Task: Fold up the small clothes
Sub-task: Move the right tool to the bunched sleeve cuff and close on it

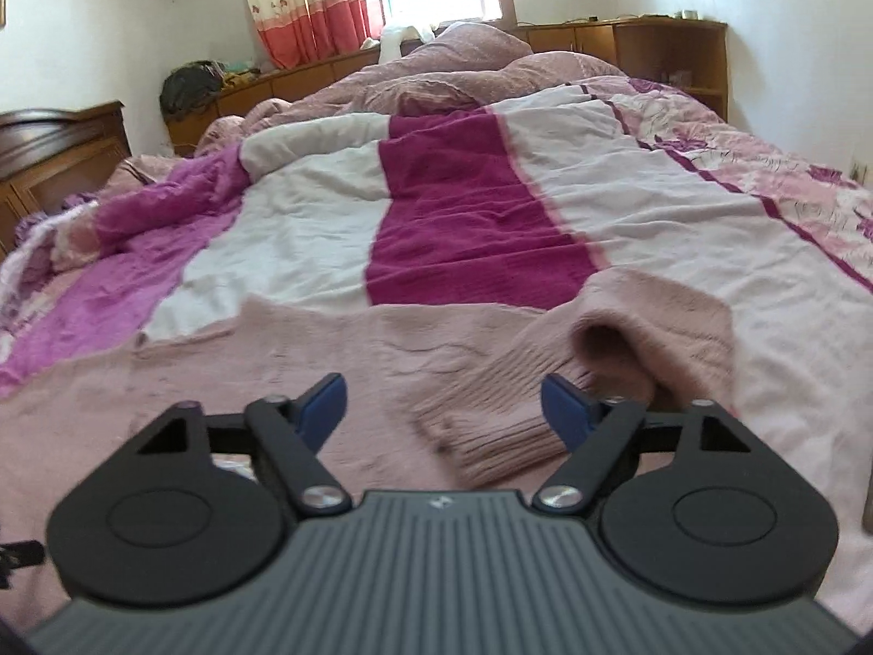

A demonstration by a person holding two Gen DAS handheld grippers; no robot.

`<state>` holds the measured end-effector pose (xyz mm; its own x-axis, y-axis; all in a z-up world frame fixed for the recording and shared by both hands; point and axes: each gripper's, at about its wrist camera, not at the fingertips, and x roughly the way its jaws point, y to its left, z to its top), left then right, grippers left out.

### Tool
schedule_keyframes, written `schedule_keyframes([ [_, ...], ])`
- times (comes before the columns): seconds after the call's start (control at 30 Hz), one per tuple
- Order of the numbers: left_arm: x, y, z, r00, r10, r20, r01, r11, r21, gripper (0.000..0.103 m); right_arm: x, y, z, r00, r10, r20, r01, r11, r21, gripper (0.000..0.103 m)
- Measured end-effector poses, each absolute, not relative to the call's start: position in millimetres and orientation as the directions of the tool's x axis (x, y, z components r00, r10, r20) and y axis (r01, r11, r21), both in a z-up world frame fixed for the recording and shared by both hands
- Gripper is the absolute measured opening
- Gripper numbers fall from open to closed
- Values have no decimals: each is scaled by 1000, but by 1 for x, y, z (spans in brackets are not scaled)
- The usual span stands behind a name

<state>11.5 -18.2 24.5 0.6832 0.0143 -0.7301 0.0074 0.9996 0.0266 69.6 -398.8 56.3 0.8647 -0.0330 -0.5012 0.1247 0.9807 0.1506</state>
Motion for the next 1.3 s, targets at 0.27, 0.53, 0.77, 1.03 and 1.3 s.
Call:
schedule_keyframes([
  [0.27,15,-20,14,689,32,-724,17,998,60,103,79,-427,31,832,-75,-549,188,970,152,76],
  [0.53,16,-23,10,701,37,-713,17,998,68,103,81,-419,32,821,-95,-563,181,978,99,77],
  [0.77,16,-22,9,702,35,-711,19,998,68,103,86,-391,37,817,-118,-564,65,992,-112,75],
  [1.03,23,-22,9,677,39,-735,8,998,60,103,100,-405,21,807,-102,-582,100,994,-35,49],
  [1.3,21,-23,8,689,39,-723,16,998,68,103,96,-433,30,823,-63,-564,156,981,117,13],
])
